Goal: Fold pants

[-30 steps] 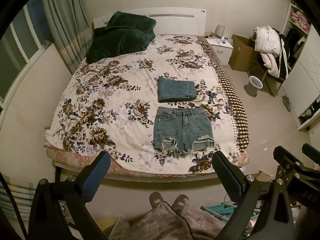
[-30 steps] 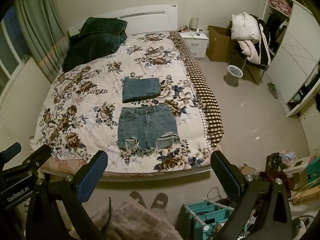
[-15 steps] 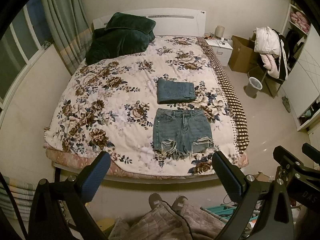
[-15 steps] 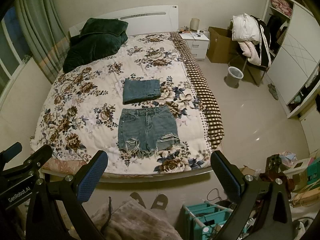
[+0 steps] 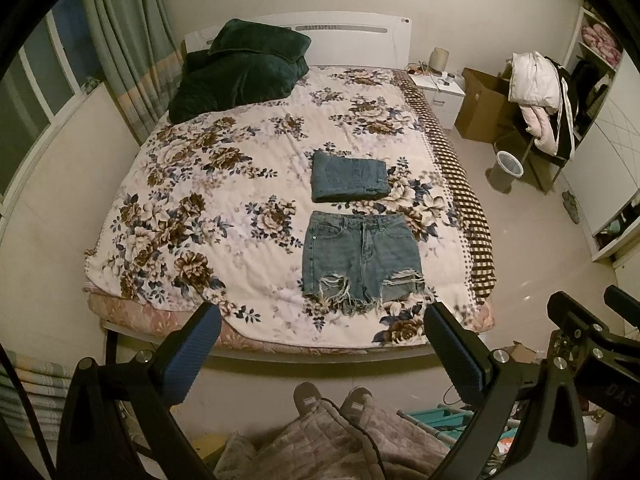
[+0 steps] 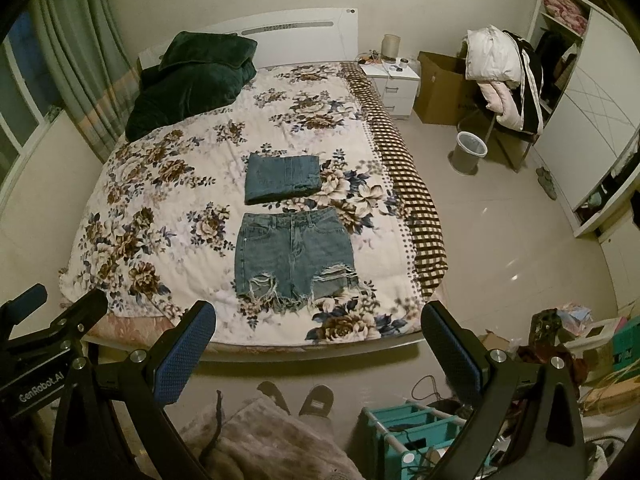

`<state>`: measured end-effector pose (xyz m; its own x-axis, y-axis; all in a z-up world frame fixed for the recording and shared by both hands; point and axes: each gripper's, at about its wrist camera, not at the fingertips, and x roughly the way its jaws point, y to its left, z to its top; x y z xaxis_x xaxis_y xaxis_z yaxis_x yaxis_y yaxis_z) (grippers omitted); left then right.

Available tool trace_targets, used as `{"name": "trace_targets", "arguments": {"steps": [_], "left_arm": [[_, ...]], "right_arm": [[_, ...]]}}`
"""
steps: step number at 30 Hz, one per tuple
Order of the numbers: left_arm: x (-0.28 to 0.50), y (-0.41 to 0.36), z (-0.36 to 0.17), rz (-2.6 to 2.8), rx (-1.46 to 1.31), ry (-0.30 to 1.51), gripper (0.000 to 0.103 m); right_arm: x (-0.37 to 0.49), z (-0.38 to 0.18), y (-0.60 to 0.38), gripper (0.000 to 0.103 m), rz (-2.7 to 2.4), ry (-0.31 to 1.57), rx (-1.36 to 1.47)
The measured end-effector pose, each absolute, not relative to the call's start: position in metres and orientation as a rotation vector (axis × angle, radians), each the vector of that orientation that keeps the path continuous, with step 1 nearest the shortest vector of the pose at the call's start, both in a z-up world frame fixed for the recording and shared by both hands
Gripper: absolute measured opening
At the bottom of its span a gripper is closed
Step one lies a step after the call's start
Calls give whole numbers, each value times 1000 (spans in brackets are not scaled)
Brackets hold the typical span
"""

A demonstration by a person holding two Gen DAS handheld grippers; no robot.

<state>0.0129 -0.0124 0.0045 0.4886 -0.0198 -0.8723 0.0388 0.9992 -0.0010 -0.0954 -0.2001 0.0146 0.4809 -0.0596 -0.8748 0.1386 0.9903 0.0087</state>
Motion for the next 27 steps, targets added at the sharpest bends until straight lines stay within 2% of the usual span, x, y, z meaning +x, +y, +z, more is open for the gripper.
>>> {"name": "trace_targets", "arguments": {"steps": [27], "left_arm": [[10, -10, -2, -42, 8, 1063, 103]], "right_arm": [[-99, -5, -190, 103, -116, 1074, 80]]}}
